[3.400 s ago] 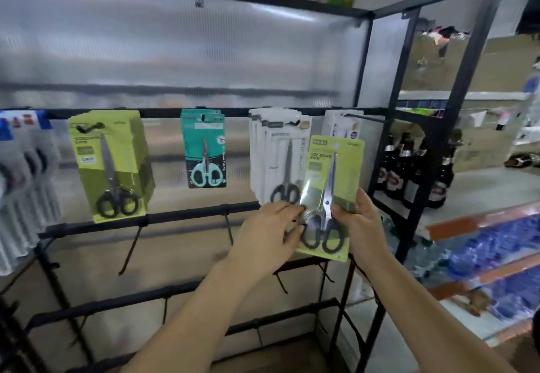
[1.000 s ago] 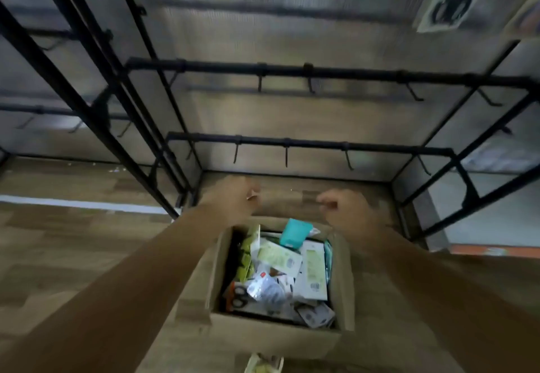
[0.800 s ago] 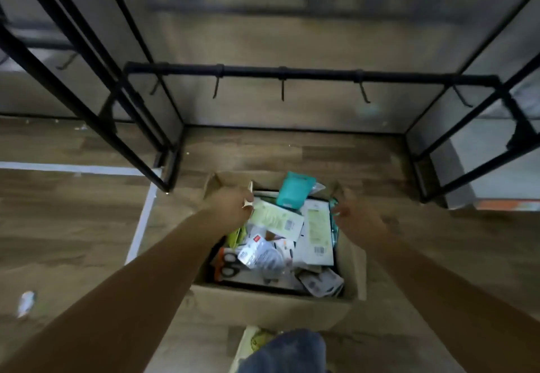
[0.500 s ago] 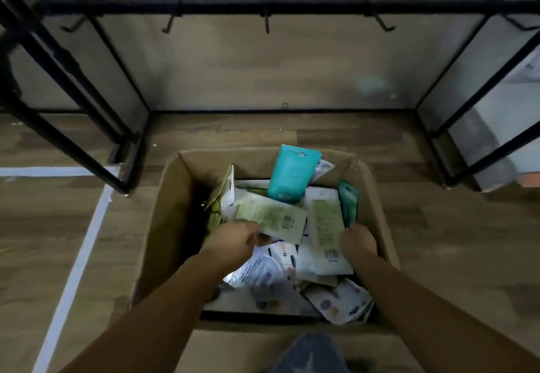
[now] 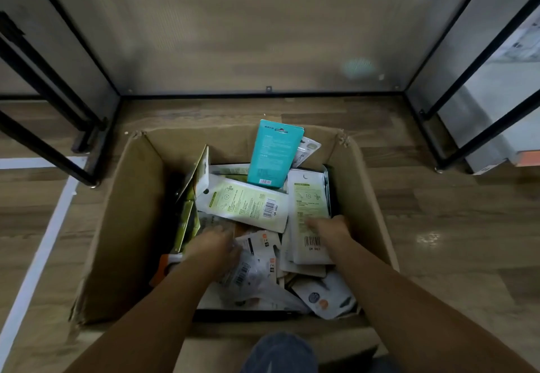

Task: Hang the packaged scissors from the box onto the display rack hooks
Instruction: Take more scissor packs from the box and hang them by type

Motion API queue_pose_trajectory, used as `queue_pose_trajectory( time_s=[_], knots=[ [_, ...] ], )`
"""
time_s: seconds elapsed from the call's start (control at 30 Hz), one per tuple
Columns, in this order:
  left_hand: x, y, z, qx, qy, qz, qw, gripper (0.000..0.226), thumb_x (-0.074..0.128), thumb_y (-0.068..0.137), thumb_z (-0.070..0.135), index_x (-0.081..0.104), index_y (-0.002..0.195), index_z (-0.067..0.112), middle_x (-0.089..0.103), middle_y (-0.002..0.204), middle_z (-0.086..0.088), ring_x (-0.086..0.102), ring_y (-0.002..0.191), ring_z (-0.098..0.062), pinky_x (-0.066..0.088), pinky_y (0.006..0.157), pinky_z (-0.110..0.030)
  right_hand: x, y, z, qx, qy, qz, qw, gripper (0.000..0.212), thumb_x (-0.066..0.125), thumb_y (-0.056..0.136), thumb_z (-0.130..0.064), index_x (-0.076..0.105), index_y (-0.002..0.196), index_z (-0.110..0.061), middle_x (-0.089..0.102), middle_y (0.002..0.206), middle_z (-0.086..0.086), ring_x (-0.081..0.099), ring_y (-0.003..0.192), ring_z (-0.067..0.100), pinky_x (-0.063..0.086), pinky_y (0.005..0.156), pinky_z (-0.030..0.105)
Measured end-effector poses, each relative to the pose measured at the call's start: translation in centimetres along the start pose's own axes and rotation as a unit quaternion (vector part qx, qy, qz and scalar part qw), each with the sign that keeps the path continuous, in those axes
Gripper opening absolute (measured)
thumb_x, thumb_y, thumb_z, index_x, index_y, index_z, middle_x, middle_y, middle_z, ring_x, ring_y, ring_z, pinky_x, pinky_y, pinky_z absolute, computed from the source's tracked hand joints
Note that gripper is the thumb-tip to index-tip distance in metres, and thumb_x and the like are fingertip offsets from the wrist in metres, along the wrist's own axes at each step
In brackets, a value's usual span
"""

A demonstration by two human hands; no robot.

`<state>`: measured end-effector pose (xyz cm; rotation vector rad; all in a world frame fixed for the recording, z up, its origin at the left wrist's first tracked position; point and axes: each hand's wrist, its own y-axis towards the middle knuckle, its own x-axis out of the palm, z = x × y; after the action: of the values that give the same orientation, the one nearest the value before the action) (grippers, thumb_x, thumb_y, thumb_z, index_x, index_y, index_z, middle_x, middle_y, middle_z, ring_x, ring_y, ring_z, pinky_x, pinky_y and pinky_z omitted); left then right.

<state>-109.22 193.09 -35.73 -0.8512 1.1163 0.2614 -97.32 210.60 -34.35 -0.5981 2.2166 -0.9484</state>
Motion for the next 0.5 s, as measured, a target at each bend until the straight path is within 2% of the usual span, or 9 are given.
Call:
queue_pose_trajectory(
  time_s=[0.03, 0.07, 0.1, 0.17, 0.23, 0.3, 0.37, 0.43, 0.5],
  knots=[
    [0.2, 0.0, -0.3, 0.001, -0.006, 0.005, 1.0, 0.031, 0.045, 0.096, 0.038, 0.054, 0.118, 0.018, 0.054, 0.122, -0.004, 0.05, 0.109, -0.017, 0.042, 0.089, -0.029, 0.3, 0.0, 0.0, 0.006, -0.013, -0.001, 1.0, 0.054, 0.075, 0.076, -0.026, 0.049, 0.117, -0.004, 0.058, 0.115, 0.014, 0.061, 0.085, 0.024, 0.051, 0.068, 0.034],
    [0.4, 0.0, -0.6, 0.0, -0.012, 0.01, 1.0, 0.031, 0.045, 0.096, 0.038, 0.054, 0.117, 0.018, 0.053, 0.121, -0.004, 0.05, 0.108, -0.017, 0.042, 0.088, -0.029, 0.7, 0.2, 0.2, 0.0, -0.051, 0.0, 0.999, 0.061, 0.075, 0.075, -0.036, 0.048, 0.12, -0.004, 0.052, 0.123, 0.015, 0.058, 0.095, 0.026, 0.051, 0.073, 0.036],
    [0.6, 0.0, -0.8, -0.003, -0.016, 0.015, 1.0, 0.031, 0.045, 0.096, 0.038, 0.054, 0.118, 0.018, 0.053, 0.121, -0.004, 0.049, 0.108, -0.017, 0.042, 0.087, -0.029, 1.2, 0.3, 0.5, -0.017, -0.121, 0.022, 0.992, 0.072, 0.072, 0.073, -0.048, 0.045, 0.124, -0.005, 0.041, 0.132, 0.015, 0.05, 0.111, 0.03, 0.048, 0.086, 0.041],
    [1.0, 0.2, -1.0, -0.007, -0.016, 0.024, 1.0, 0.033, 0.044, 0.096, 0.037, 0.054, 0.119, 0.016, 0.051, 0.123, -0.006, 0.048, 0.111, -0.02, 0.042, 0.089, -0.031, 2.1, 0.2, 1.0, -0.071, -0.259, 0.065, 0.961, 0.095, 0.062, 0.068, -0.07, 0.036, 0.134, -0.007, 0.02, 0.143, 0.012, 0.024, 0.131, 0.034, 0.029, 0.106, 0.047],
    [1.4, 0.3, -1.0, -0.012, -0.015, 0.03, 0.999, 0.035, 0.043, 0.096, 0.037, 0.053, 0.122, 0.016, 0.049, 0.126, -0.007, 0.046, 0.116, -0.022, 0.042, 0.091, -0.032, 2.9, 0.3, 1.0, -0.083, -0.246, 0.03, 0.965, 0.117, 0.062, 0.06, -0.077, 0.016, 0.143, -0.009, 0.013, 0.149, 0.012, 0.015, 0.137, 0.034, 0.021, 0.111, 0.05],
    [1.6, 0.5, -1.0, -0.015, -0.012, 0.041, 0.999, 0.037, 0.042, 0.096, 0.038, 0.053, 0.124, 0.016, 0.048, 0.128, -0.008, 0.042, 0.12, -0.022, 0.04, 0.093, -0.031, 4.1, 0.6, 0.6, -0.055, -0.176, -0.03, 0.982, 0.134, 0.069, 0.055, -0.075, -0.007, 0.147, -0.014, 0.004, 0.154, 0.016, 0.01, 0.141, 0.038, 0.02, 0.112, 0.056],
    [2.0, 0.6, -0.9, -0.012, -0.012, 0.048, 0.999, 0.038, 0.042, 0.096, 0.037, 0.053, 0.125, 0.015, 0.047, 0.129, -0.008, 0.04, 0.122, -0.022, 0.039, 0.094, -0.031, 5.4, 0.7, 0.5, -0.042, -0.211, -0.032, 0.976, 0.145, 0.076, 0.052, -0.069, -0.027, 0.142, -0.019, -0.014, 0.153, 0.02, -0.003, 0.141, 0.043, 0.012, 0.112, 0.06],
    [2.3, 0.7, -1.2, -0.009, -0.024, 0.054, 0.998, 0.038, 0.043, 0.095, 0.038, 0.054, 0.124, 0.016, 0.048, 0.128, -0.007, 0.039, 0.122, -0.021, 0.039, 0.094, -0.03, 6.0, 0.8, 0.7, -0.041, -0.257, -0.008, 0.965, 0.147, 0.082, 0.056, -0.054, -0.034, 0.138, -0.019, -0.018, 0.151, 0.021, -0.006, 0.14, 0.045, 0.01, 0.111, 0.06],
    [2.4, 0.7, -1.7, -0.001, -0.04, 0.065, 0.997, 0.037, 0.045, 0.094, 0.04, 0.055, 0.123, 0.018, 0.049, 0.127, -0.005, 0.039, 0.122, -0.02, 0.036, 0.094, -0.027, 5.7, 1.0, 1.1, -0.054, -0.281, 0.012, 0.958, 0.135, 0.079, 0.064, -0.037, -0.03, 0.141, -0.018, -0.01, 0.151, 0.02, 0.002, 0.139, 0.043, 0.016, 0.112, 0.058]
  ],
)
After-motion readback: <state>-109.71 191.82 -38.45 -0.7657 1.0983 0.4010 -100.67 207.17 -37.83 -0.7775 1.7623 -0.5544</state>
